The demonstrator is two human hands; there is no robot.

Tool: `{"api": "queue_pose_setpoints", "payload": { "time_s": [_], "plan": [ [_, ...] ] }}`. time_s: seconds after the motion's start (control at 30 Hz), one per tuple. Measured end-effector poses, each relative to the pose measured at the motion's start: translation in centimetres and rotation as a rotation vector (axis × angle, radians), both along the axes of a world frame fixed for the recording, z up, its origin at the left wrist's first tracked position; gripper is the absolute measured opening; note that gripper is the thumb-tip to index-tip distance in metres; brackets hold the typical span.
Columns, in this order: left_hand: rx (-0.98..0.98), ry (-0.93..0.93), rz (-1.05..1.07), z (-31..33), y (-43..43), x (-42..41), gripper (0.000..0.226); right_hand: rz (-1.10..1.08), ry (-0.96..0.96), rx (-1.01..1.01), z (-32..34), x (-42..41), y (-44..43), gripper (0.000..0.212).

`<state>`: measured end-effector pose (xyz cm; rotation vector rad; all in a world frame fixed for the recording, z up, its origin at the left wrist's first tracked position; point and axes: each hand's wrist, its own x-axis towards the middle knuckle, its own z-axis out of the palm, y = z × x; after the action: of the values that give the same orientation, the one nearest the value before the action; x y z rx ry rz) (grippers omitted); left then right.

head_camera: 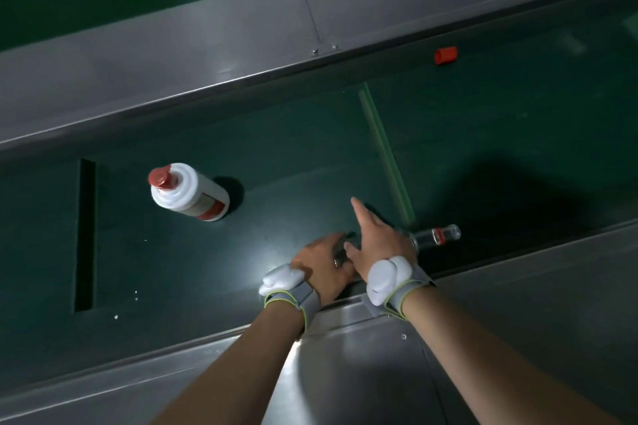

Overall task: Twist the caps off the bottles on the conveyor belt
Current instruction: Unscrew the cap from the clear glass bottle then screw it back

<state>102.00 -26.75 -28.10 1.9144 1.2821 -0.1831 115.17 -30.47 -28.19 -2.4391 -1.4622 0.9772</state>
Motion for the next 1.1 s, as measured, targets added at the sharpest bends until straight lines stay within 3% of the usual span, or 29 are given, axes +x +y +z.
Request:
{"api": "queue_pose_setpoints", "payload": {
  "time_s": [0.1,0.27,0.43,0.7,0.83,0.93,1.07,1.1],
  "plan": [
    [-0.018,0.022,-0.165,-1.3,-0.4,1.2,0.06,0.032,-0.039,-0.06,-0.8,0.8,-0.7,0.081],
    [-0.028,0.164,-0.295,-2.1,0.5,2.4,0.084,0.091,-0.199,-0.031,-1.7,2.6,-2.8,0.073],
    [-0.003,0.281,-0.452,-2.3,0.3,3.4,0.093,0.084,-0.22,-0.234,-1.4,6.6,-4.9,0.096],
    [-0.043,0.324,-0.455,-3.4,0.3,4.0,0.101,0.3,-0.319,-0.473,-1.2,8.3,-4.4,0.09],
    [-0.018,0.296,-0.435,-3.1,0.2,3.6,0.096,0.366,-0.351,-0.479,0.5,8.0,-3.2,0.092],
    [0.013,0.193,-0.329,-1.9,0.5,3.7,0.083,0.421,-0.41,-0.425,3.3,6.8,-1.1,0.078],
    [0.018,-0.049,-0.225,0.5,1.3,3.6,0.082,0.448,-0.407,-0.341,7.5,3.9,2.8,0.02],
    [0.019,-0.092,-0.238,0.9,1.4,3.6,0.08,0.442,-0.379,-0.336,8.2,3.7,3.5,0.016]
  ]
}}
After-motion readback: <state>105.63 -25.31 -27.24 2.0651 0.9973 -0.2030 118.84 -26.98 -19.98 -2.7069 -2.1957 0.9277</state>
